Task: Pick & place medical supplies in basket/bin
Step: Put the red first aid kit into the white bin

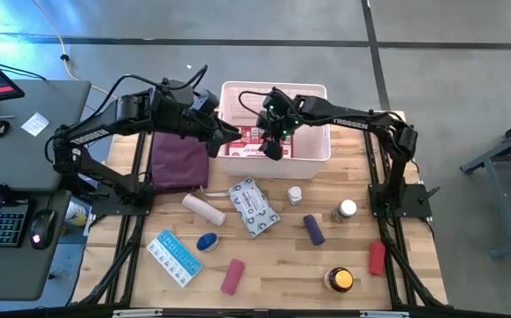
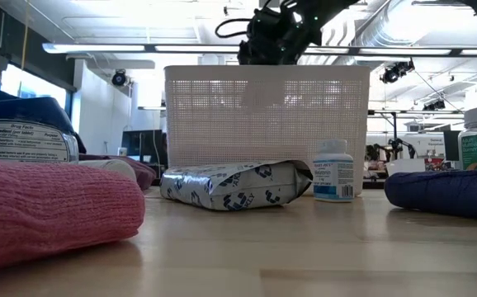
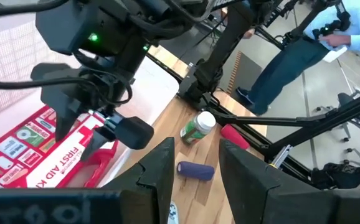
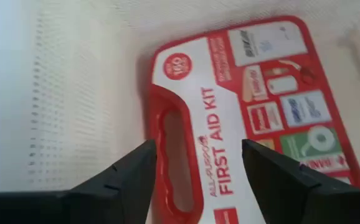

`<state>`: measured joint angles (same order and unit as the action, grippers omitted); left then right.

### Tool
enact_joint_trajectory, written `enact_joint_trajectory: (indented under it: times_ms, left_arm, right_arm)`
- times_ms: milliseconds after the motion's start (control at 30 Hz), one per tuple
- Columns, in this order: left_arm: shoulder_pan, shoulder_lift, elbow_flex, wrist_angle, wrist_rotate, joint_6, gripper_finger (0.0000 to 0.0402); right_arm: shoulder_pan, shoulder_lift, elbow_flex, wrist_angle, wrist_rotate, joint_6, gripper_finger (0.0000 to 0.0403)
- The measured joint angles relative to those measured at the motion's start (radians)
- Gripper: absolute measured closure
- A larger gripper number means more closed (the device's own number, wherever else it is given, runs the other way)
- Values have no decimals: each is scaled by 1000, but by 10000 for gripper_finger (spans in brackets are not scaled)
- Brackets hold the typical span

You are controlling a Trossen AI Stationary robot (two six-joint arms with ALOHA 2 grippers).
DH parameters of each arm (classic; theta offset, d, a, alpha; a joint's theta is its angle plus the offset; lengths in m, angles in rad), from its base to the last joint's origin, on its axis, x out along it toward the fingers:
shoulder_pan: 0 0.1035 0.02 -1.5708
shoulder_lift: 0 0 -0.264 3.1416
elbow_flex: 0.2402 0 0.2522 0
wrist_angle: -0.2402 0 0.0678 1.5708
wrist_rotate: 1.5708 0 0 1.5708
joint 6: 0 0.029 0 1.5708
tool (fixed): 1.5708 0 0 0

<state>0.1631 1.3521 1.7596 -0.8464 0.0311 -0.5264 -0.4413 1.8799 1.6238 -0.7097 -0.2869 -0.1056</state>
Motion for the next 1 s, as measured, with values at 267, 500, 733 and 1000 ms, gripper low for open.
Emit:
enact_joint_trajectory:
  times_ms: [267, 500, 733, 1000]
  left_arm:
    - [0, 10, 0, 2, 11, -2, 241]
    - [0, 35, 0, -35, -22, -1, 241]
    - [66, 111, 0, 4, 8, 74, 241]
    - [167, 322, 0, -6, 87, 45, 241]
  right_arm:
    - [-25, 7, -1, -13, 23, 33, 203]
    - [-65, -48, -8, -41, 91, 143, 226]
    - [-133, -291, -3, -206, 37, 259, 233]
    - [-134, -548, -2, -310, 74, 287, 234]
